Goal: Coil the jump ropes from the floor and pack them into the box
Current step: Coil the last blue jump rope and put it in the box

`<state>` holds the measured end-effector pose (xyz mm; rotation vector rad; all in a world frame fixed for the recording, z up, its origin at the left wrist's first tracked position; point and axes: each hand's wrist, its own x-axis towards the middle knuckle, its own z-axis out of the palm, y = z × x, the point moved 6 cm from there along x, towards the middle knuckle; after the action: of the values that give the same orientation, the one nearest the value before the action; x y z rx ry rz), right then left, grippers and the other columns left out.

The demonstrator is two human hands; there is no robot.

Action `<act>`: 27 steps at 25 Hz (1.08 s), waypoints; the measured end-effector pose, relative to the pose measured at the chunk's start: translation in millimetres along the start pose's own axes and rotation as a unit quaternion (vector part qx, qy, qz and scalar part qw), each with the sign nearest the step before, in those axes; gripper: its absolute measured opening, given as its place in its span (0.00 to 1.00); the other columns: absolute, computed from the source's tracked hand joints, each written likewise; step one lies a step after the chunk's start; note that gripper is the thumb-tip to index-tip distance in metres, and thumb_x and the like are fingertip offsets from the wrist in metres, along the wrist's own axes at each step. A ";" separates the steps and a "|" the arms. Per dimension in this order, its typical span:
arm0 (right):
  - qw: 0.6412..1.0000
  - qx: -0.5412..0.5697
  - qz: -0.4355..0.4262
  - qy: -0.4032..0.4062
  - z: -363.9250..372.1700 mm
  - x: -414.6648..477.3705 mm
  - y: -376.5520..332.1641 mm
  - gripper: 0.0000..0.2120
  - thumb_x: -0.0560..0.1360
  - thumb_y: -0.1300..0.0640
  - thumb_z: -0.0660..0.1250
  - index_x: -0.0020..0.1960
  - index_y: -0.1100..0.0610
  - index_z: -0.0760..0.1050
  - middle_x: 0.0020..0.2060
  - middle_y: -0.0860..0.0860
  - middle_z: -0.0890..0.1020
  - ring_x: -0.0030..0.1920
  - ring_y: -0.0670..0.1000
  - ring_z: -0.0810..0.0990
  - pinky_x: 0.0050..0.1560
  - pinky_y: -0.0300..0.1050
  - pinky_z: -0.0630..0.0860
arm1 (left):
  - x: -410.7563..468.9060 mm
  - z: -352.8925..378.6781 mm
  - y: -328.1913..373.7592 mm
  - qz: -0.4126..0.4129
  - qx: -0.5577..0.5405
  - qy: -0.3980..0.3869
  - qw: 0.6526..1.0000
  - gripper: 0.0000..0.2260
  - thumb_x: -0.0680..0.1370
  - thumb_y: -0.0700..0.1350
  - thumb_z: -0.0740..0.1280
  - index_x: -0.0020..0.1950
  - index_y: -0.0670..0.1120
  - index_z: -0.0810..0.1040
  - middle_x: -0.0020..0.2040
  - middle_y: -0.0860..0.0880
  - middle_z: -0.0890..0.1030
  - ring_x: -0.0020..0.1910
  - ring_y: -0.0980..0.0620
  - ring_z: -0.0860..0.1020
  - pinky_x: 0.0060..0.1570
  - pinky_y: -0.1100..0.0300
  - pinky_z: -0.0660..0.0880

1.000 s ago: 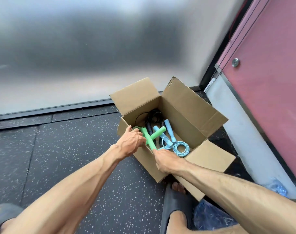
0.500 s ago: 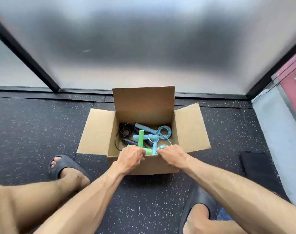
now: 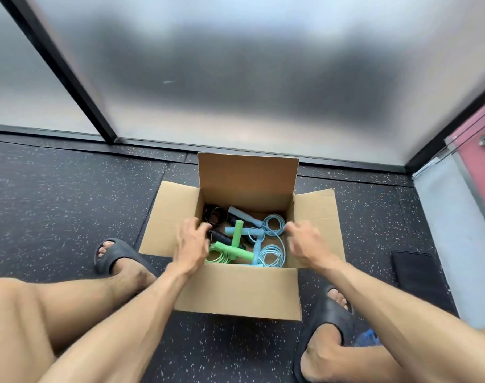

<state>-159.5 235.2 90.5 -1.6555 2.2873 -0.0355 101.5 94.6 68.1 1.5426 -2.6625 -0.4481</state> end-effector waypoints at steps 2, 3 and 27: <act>0.987 -0.034 0.133 0.087 -19.1 -3.8 40.5 0.20 0.74 0.60 0.60 0.65 0.58 0.70 0.59 0.60 0.76 0.60 0.60 0.73 0.61 0.56 0.71 | 5.6 -20.9 -51.6 -0.177 -0.001 -0.003 0.984 0.28 0.75 0.40 0.66 0.75 0.45 0.66 0.76 0.32 0.59 0.76 0.33 0.55 0.74 0.39 0.48; 0.974 -0.014 0.205 0.096 -25.2 -10.3 58.3 0.23 0.73 0.60 0.60 0.68 0.60 0.67 0.61 0.62 0.74 0.63 0.62 0.71 0.63 0.58 0.69 | 4.8 -26.5 -74.2 -0.243 -0.016 -0.026 0.969 0.29 0.75 0.39 0.66 0.76 0.44 0.63 0.76 0.31 0.57 0.76 0.32 0.54 0.74 0.38 0.49; 0.993 0.065 -0.034 -0.089 27.6 21.9 -36.5 0.18 0.76 0.60 0.56 0.59 0.59 0.81 0.60 0.56 0.78 0.61 0.58 0.76 0.64 0.51 0.73 | -81.9 53.0 66.9 0.223 0.209 -0.386 0.870 0.58 0.70 0.58 0.75 0.78 0.47 0.31 0.78 0.37 0.36 0.77 0.33 0.40 0.73 0.32 0.48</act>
<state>-124.5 207.3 66.5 -1.6017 2.0535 -0.0488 77.5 207.9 44.3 0.8038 -3.8126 -0.5743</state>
